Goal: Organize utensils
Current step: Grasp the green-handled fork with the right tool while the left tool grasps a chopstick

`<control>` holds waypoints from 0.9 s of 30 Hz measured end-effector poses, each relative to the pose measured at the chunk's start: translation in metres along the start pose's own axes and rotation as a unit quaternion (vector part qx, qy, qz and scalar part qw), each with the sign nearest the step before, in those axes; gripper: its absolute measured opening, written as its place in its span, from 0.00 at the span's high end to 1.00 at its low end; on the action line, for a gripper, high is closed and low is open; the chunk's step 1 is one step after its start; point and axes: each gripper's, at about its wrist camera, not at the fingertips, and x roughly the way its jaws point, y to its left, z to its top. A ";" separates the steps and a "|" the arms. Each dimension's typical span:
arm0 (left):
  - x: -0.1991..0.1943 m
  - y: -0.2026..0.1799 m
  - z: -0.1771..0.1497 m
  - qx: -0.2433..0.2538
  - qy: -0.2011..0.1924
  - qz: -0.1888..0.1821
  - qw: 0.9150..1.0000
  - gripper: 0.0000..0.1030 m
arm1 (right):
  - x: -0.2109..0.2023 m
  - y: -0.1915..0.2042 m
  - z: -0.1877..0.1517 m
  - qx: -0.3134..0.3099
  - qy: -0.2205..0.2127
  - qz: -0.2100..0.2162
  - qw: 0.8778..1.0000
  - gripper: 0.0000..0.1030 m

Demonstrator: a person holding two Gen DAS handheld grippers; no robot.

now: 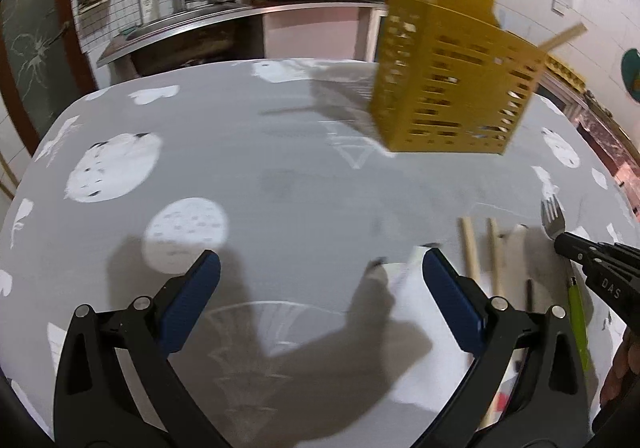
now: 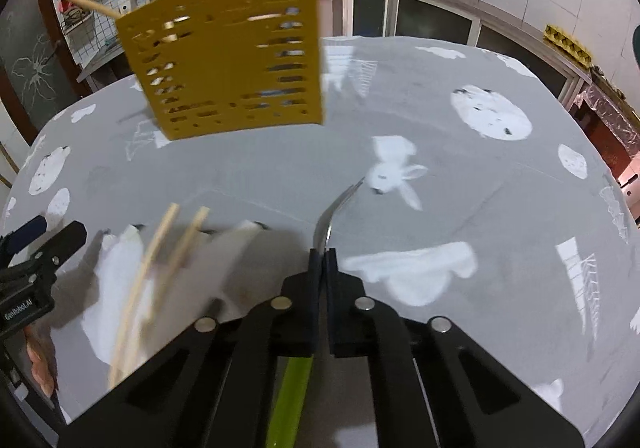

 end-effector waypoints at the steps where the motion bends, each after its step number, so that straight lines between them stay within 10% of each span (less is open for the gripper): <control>1: 0.001 -0.007 0.000 0.007 0.000 -0.001 1.000 0.05 | -0.001 -0.006 -0.001 0.000 0.000 0.000 1.000 0.97; 8: 0.007 -0.045 0.003 0.039 0.014 -0.014 0.999 0.14 | -0.005 -0.039 0.001 0.013 -0.006 -0.005 1.000 0.97; 27: 0.027 -0.092 0.007 0.091 0.065 -0.043 0.993 0.95 | 0.005 -0.043 0.012 0.007 0.010 0.027 1.000 0.98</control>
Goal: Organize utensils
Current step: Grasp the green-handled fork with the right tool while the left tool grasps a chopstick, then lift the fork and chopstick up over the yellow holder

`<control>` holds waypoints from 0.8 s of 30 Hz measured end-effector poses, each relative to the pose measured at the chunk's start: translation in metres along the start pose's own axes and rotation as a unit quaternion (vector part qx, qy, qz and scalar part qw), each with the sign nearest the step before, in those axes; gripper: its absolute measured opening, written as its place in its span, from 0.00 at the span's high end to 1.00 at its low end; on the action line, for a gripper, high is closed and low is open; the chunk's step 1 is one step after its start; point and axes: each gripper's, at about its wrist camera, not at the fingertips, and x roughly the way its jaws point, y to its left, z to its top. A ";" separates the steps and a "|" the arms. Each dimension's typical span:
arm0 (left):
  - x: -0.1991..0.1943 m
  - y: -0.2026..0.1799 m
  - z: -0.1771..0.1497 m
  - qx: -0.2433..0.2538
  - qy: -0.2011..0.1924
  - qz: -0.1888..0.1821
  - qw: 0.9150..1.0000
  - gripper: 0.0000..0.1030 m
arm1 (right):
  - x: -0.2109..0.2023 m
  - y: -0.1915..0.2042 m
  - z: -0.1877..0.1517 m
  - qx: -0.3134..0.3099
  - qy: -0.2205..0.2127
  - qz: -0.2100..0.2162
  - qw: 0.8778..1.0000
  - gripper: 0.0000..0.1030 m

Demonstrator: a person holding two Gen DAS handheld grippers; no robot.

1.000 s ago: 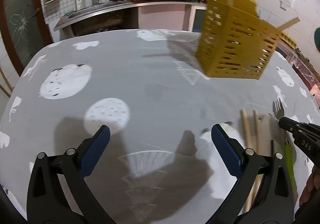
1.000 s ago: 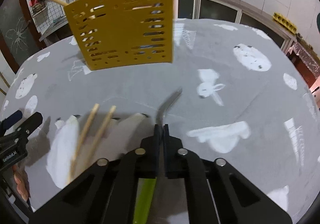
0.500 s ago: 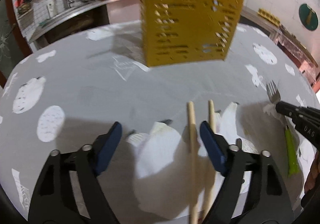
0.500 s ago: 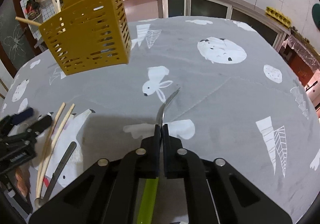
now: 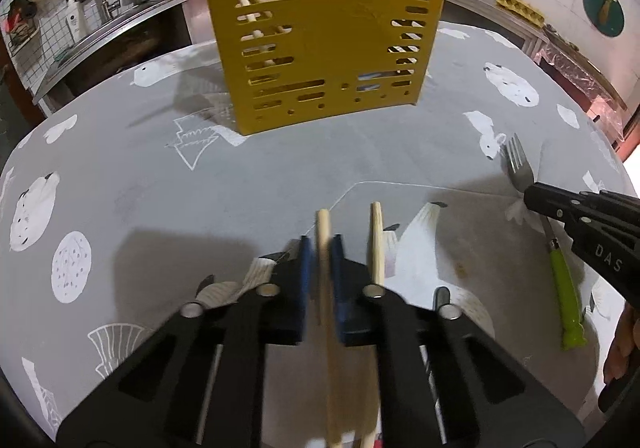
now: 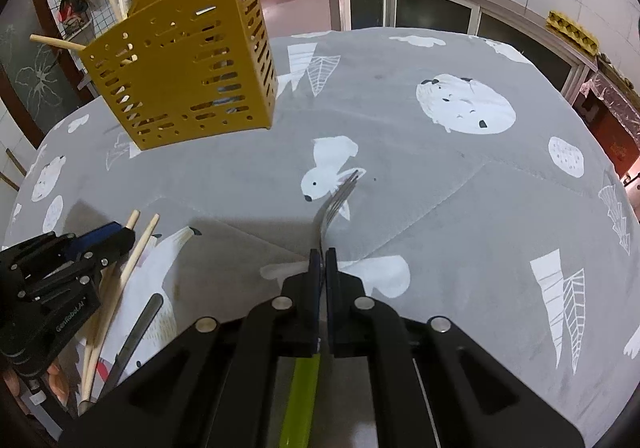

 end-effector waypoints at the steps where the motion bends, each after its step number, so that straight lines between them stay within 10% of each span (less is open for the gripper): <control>1: 0.000 0.000 0.000 0.002 -0.001 0.001 1.000 0.95 | -0.001 0.000 -0.001 0.001 -0.002 0.001 1.000 0.98; 13: -0.048 0.029 -0.004 -0.044 -0.084 0.000 0.995 0.96 | -0.034 0.003 -0.011 0.014 -0.079 0.036 0.996 0.98; 24: -0.125 0.061 -0.022 -0.087 -0.213 0.018 0.973 0.96 | -0.078 0.009 -0.024 0.009 -0.201 0.061 0.978 0.98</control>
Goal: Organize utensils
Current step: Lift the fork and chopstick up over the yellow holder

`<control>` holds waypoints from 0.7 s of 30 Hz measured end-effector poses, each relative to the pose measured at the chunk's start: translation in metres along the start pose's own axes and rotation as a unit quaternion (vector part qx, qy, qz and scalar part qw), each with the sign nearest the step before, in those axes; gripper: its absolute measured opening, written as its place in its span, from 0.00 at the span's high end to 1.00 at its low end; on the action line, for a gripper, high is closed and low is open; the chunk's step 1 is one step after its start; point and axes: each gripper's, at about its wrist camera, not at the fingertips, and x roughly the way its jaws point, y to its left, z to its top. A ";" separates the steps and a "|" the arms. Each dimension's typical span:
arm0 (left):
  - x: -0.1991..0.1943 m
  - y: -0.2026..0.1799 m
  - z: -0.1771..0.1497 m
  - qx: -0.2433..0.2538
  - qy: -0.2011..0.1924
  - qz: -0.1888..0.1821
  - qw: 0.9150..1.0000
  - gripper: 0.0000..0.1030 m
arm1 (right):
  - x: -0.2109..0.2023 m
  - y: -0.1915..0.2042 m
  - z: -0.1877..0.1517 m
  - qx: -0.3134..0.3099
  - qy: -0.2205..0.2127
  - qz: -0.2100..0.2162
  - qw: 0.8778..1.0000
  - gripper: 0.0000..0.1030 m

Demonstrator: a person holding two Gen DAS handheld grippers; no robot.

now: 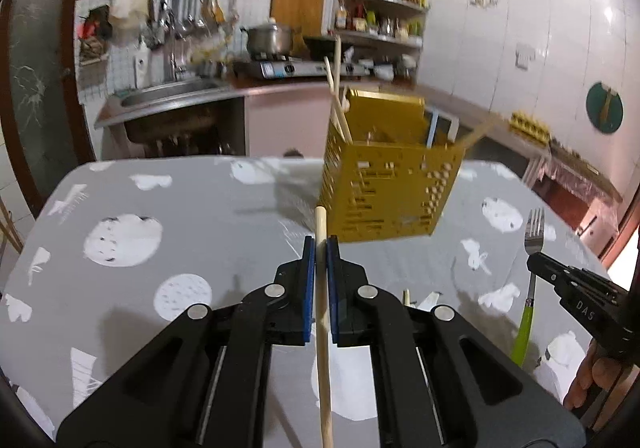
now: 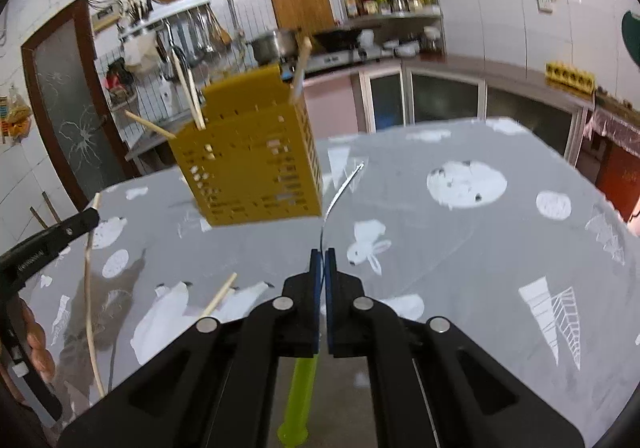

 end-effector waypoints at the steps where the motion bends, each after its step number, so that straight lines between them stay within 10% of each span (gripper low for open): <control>1: -0.005 0.002 0.000 -0.002 -0.010 0.001 1.000 0.96 | -0.003 0.001 0.000 -0.003 -0.009 0.000 1.000 0.98; 21: -0.048 0.008 0.017 -0.015 -0.110 -0.015 0.994 0.96 | -0.045 0.019 0.012 -0.051 -0.124 -0.001 0.991 0.98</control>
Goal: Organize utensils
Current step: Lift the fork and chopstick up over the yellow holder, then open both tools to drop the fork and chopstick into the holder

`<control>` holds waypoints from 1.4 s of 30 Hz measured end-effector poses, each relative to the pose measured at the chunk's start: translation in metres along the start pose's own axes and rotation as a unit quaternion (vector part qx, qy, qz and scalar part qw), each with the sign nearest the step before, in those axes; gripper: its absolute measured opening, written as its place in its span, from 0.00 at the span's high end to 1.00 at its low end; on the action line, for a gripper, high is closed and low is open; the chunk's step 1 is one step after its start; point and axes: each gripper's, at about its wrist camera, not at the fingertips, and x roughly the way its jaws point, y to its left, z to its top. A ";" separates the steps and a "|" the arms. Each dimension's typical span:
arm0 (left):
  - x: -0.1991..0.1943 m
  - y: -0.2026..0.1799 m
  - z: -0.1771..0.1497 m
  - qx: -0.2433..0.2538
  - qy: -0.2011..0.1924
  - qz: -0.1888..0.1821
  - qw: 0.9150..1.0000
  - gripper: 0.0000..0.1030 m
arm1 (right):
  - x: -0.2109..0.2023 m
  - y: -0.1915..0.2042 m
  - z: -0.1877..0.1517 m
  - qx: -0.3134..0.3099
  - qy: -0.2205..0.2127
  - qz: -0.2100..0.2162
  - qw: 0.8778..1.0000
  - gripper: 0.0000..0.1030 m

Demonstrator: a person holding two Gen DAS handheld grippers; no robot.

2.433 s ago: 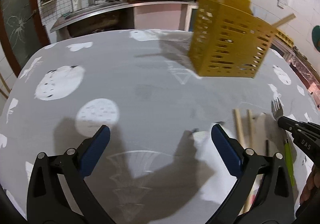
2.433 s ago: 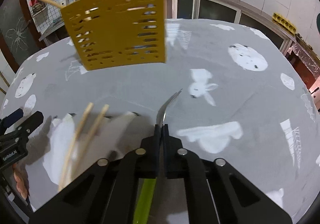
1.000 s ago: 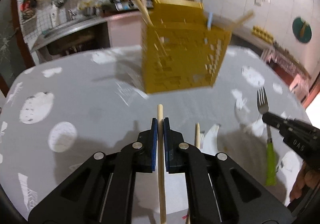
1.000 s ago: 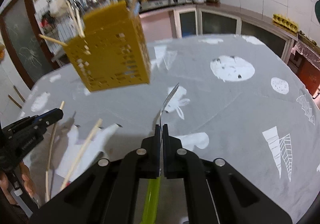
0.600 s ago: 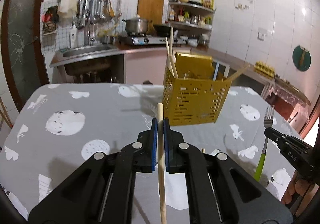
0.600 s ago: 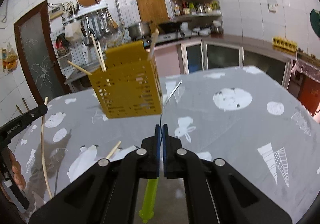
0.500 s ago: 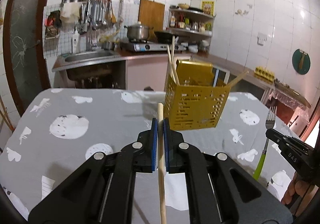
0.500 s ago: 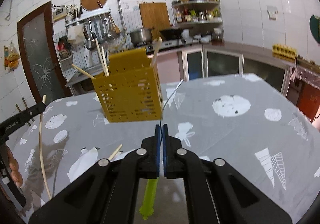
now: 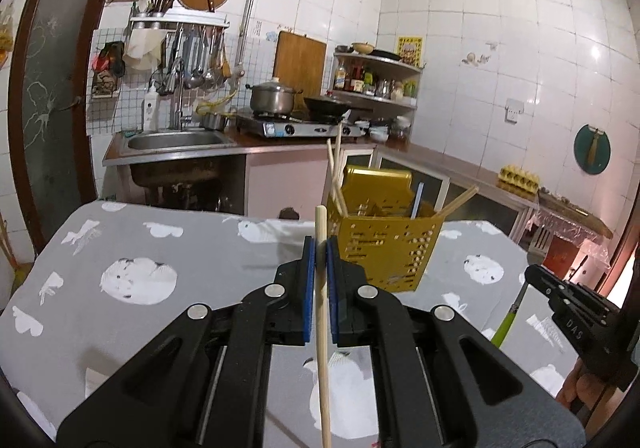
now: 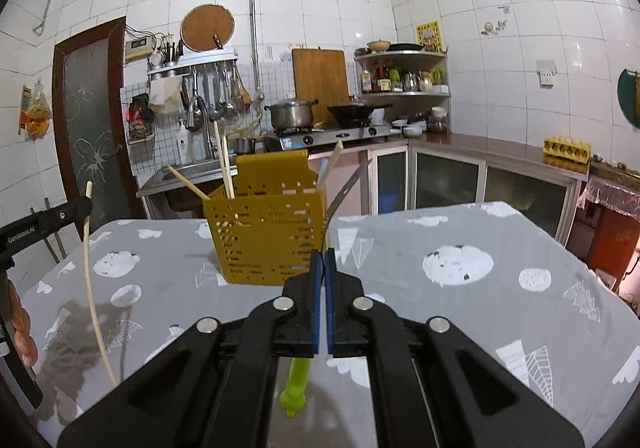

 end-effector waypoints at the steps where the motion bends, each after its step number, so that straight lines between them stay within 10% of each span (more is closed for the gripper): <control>1: -0.001 -0.001 0.002 0.001 -0.004 -0.002 1.000 0.96 | 0.000 0.001 0.002 0.000 -0.003 0.000 1.000 0.98; 17: 0.008 -0.032 0.085 0.005 -0.076 -0.037 0.996 0.96 | 0.012 0.013 0.080 -0.019 -0.066 0.013 0.998 0.98; 29: 0.095 -0.054 0.170 0.006 -0.145 -0.003 0.989 0.96 | 0.081 0.012 0.143 -0.014 -0.087 -0.004 0.996 0.98; 42: 0.183 -0.064 0.139 0.035 -0.116 0.019 0.992 0.96 | 0.159 0.027 0.118 -0.047 -0.069 -0.012 0.996 0.98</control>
